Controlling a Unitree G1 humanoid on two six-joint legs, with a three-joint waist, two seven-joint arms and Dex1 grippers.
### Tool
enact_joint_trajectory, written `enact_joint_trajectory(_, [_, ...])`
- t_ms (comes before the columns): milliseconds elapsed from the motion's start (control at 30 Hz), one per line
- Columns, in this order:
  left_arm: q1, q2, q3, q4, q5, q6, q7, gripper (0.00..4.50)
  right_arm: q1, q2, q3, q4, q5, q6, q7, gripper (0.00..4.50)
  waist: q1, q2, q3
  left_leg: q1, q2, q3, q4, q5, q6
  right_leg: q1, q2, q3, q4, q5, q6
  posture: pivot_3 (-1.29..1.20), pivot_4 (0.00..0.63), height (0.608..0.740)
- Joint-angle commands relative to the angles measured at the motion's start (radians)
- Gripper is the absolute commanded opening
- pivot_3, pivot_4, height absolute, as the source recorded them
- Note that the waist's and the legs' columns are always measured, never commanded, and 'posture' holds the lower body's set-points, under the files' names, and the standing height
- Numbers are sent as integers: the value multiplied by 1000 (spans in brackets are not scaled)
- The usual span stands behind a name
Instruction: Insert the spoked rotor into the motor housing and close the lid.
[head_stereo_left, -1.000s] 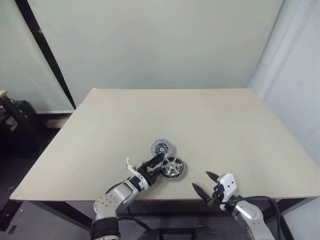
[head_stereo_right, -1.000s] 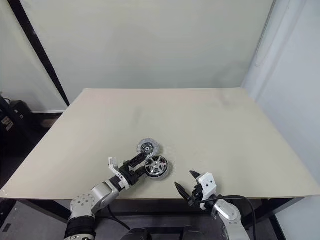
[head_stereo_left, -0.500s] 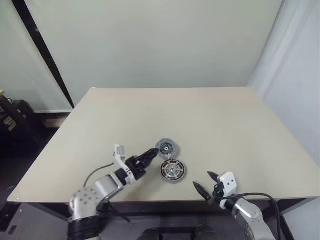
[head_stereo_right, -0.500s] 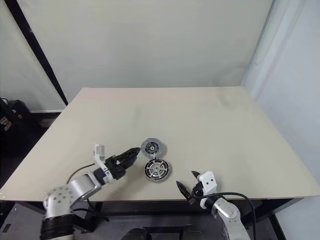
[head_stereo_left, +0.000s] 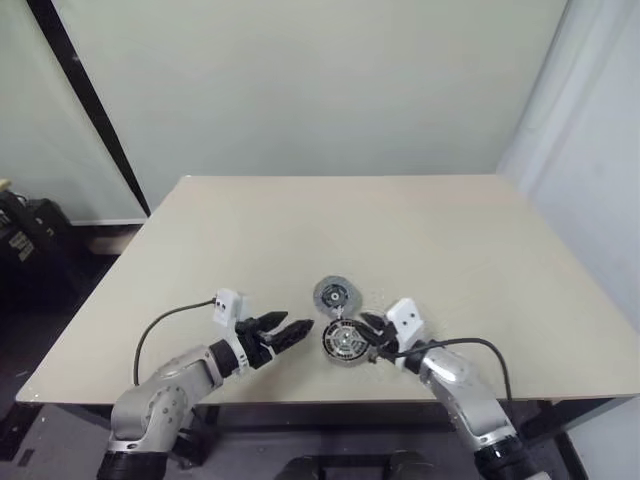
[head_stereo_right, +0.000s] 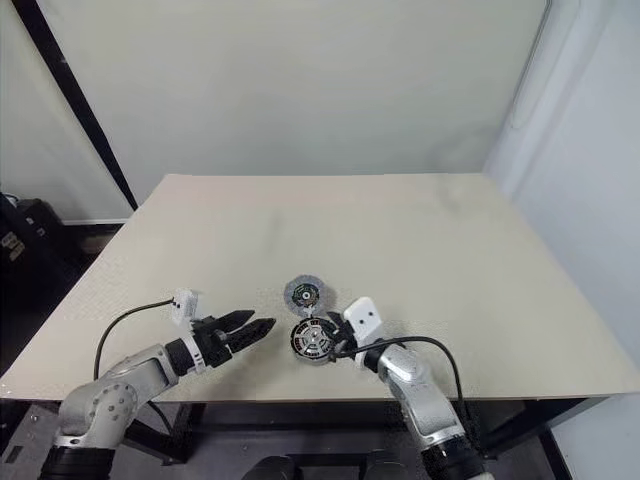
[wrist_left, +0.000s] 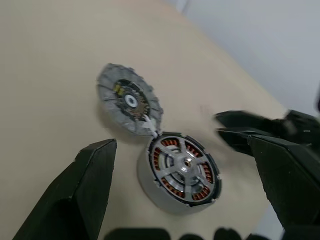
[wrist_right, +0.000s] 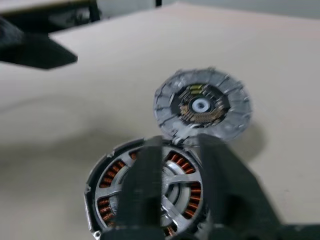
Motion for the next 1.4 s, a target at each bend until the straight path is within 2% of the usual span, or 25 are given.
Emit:
enact_joint_trajectory(33, [-4, 1, -15, -15, 44, -51, -28, 4500, -47, 9, 35, 57, -52, 11, -14, 23, 0, 0, 0, 0, 0, 0, -1, 0, 0, 0, 0, 0, 0, 0, 0, 0, 0, 740])
enact_joint_trajectory(200, [5, -11, -11, -13, 66, -72, -33, 4500, -53, -17, 108, 152, -133, 23, 1, 23, -1, 0, -1, 2, 0, 0, -2, 0, 0, 1, 0, 0, 0, 0, 0, 0, 0, 740])
enact_joint_trajectory(400, [21, -24, 2, -15, 77, -88, -32, 4500, -48, 4, 46, 54, -54, 2, 23, 23, -1, 0, -1, 3, 1, 0, 0, 0, 0, 2, 1, 0, 0, 0, 0, 0, 0, 740])
enact_joint_trajectory(500, [22, -30, 10, -18, 74, -78, -24, 4500, -52, -31, 48, -36, -35, 52, 80, 573, 0, 0, 0, 1, 1, 0, 1, 0, 0, 1, 1, 0, 0, 0, 0, 0, 0, 740])
enact_joint_trajectory(600, [6, -30, 23, -14, 53, -16, 8, 3906, -55, -125, 83, -164, -60, 137, 156, 1593, 0, 0, 0, 1, 1, 0, 2, 0, 0, 1, 1, 0, 0, 0, 0, 0, 0, 740])
enact_joint_trajectory(700, [-16, -18, 22, -12, 69, 44, 46, 2877, -77, -269, 153, -289, -150, 250, 233, 2653, 1, 0, 0, 1, 0, -1, 2, 0, 0, 1, 1, -1, 0, 0, 0, 0, 0, 740])
enact_joint_trajectory(867, [-48, -13, 11, 0, 95, 75, 64, 1035, -126, -386, 207, -407, -199, 373, 307, 2697, 0, -1, 0, 1, 1, 0, 3, 0, 0, 1, 1, -1, 1, 0, 0, 0, 0, 740])
enact_joint_trajectory(967, [-62, -13, 1, 9, 115, 76, 68, 17, -163, -417, 240, -434, -222, 408, 338, 2697, 0, -1, 0, 1, 1, 0, 3, 0, 0, 1, 1, -2, 1, 0, 0, 0, 0, 740])
enact_joint_trajectory(1400, [-73, 8, -59, 29, 210, 65, 39, 17, -355, -429, 439, -385, -343, 453, 485, 2697, 0, -1, 0, 0, 0, -1, 3, 0, 0, 1, 0, -2, 1, 0, 0, 0, 0, 740])
